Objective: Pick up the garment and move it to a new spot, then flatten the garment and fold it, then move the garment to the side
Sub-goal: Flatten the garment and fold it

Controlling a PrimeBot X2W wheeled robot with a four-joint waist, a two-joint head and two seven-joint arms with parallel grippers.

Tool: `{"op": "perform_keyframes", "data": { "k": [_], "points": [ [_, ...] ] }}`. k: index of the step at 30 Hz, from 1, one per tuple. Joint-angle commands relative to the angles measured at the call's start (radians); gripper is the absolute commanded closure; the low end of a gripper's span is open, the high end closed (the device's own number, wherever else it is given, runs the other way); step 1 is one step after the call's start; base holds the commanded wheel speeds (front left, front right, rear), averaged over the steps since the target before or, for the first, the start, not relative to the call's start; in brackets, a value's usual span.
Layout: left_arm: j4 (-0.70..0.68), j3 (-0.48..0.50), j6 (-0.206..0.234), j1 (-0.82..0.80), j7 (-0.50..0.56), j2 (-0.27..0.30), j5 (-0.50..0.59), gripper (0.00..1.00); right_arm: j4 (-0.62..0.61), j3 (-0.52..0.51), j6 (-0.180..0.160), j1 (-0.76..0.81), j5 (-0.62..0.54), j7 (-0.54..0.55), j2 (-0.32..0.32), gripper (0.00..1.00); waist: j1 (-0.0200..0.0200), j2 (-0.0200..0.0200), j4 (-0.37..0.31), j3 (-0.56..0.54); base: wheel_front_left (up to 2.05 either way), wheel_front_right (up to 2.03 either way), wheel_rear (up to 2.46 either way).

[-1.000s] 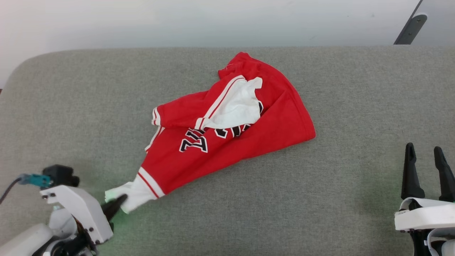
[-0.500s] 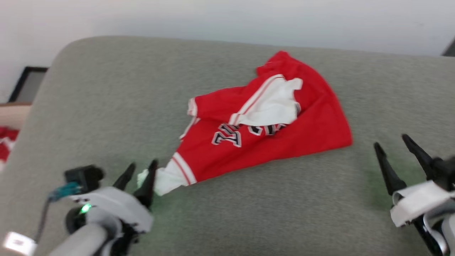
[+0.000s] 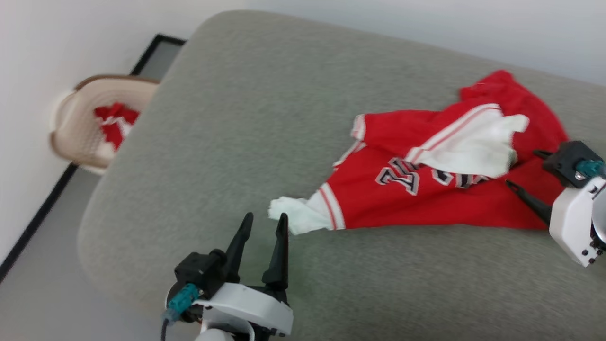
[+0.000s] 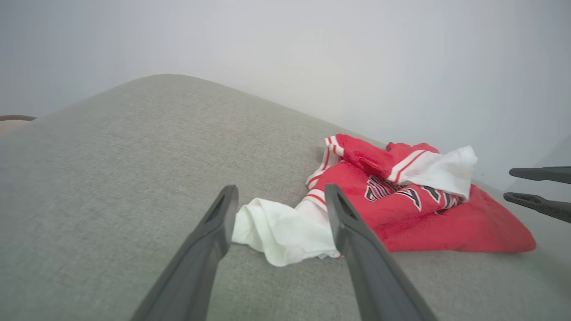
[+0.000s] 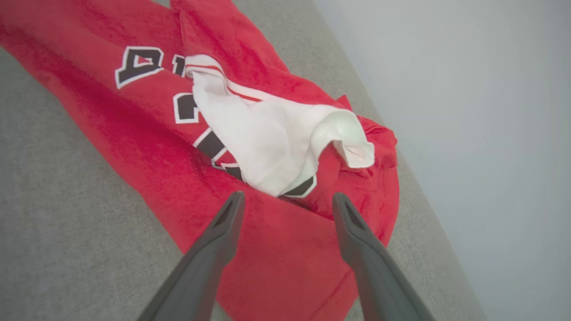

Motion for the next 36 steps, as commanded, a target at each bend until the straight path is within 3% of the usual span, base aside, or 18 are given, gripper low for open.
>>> {"op": "perform_keyframes", "data": {
  "k": [1, 8, 13, 16, 22, 23, 25, 30, 36],
  "points": [
    [0.005, 0.021, -0.028, 0.010, -0.001, -0.030, 0.035, 0.00, -0.005, 0.094, -0.001, -0.075, 0.036, 0.030, -0.026, 0.00, 0.0000, 0.0000, 0.115, 0.054, 0.00, 0.00, 0.00],
    [-0.001, 0.093, -0.097, 0.031, -0.001, -0.095, 0.112, 0.00, 0.048, 0.316, -0.001, -0.329, 0.089, 0.103, -0.044, 0.00, 0.0000, 0.0000, 0.147, 0.100, 0.00, 0.00, 0.00],
    [-0.019, 0.131, -0.129, 0.050, -0.001, -0.112, 0.136, 0.00, 0.042, 0.340, -0.001, -0.343, 0.020, 0.225, -0.035, 0.00, 0.0000, 0.0000, 0.154, 0.127, 0.00, 0.00, 0.00],
    [-0.027, 0.129, -0.133, 0.052, -0.001, -0.114, 0.113, 0.00, -0.002, 0.334, -0.001, -0.331, 0.013, 0.294, -0.067, 0.00, 0.0000, 0.0000, 0.155, 0.134, 0.00, 0.00, 0.00],
    [-0.034, 0.116, -0.125, 0.053, -0.001, -0.114, 0.082, 0.00, -0.075, 0.336, -0.001, -0.337, 0.011, 0.312, -0.114, 0.01, 0.0000, 0.0000, 0.152, 0.137, 0.00, 0.00, 0.00],
    [-0.033, 0.114, -0.125, 0.046, -0.001, -0.114, 0.080, 0.00, -0.077, 0.336, -0.001, -0.341, 0.002, 0.303, -0.116, 0.44, 0.0000, 0.0000, 0.152, 0.137, 0.00, 0.00, 0.00],
    [-0.034, 0.111, -0.126, 0.035, -0.001, -0.114, 0.076, 0.00, -0.067, 0.336, -0.001, -0.350, 0.000, 0.282, -0.114, 1.00, 0.0000, 0.0000, 0.152, 0.138, 0.00, 0.00, 0.00],
    [-0.026, 0.104, -0.133, 0.020, -0.001, -0.114, 0.073, 0.00, -0.015, 0.335, -0.001, -0.385, 0.016, 0.230, -0.114, 1.00, 0.0000, 0.0000, 0.147, 0.133, 0.00, 0.00, 0.00],
    [-0.017, 0.126, -0.140, 0.007, -0.001, -0.114, 0.085, 0.00, 0.152, 0.319, -0.001, -0.442, 0.153, 0.088, -0.112, 1.00, 0.0000, 0.0000, 0.093, 0.120, 0.00, 0.00, 0.00]
  ]
}}
